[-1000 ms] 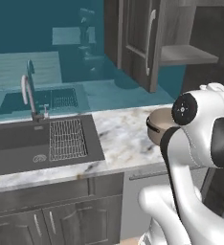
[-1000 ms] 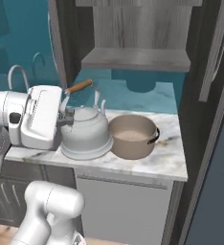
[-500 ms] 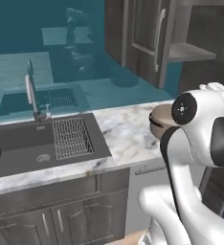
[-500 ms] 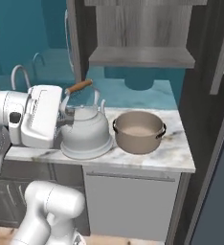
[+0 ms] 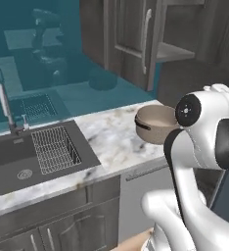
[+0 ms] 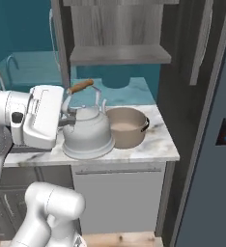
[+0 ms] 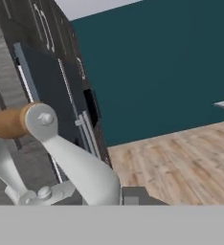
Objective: Pick the kettle from the cabinet and place it on a stove burner. Then pick the pot from the counter and place it on another stove burner. Finally, turn both burners on.
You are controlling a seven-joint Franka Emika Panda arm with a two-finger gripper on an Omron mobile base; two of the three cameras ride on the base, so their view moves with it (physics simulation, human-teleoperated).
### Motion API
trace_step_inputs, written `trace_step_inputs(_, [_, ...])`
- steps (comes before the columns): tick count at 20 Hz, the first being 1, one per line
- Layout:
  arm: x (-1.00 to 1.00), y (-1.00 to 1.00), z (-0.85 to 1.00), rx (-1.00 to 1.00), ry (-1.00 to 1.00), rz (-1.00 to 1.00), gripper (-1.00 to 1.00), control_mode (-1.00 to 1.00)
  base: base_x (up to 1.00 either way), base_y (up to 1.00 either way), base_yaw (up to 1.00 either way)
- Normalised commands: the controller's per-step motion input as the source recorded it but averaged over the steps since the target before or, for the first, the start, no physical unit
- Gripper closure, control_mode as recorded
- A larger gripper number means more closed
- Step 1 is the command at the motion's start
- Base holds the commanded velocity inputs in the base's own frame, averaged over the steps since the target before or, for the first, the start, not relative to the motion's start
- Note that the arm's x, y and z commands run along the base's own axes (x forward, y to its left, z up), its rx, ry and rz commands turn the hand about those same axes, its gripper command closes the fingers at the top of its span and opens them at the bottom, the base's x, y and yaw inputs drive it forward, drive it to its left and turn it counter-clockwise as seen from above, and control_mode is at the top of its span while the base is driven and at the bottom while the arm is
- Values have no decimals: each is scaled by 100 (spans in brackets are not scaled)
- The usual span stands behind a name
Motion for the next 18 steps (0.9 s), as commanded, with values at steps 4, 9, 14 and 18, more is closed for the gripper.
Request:
trace_step_inputs(4, [0,0,0,0,0,0,100,100,-20,23,-36])
trace_step_inputs(9, [0,0,0,0,0,0,100,100,-19,23,-37])
trace_step_inputs(14, [0,0,0,0,0,0,100,100,-19,25,-39])
trace_step_inputs(18, [0,0,0,0,0,0,100,100,-20,26,-41])
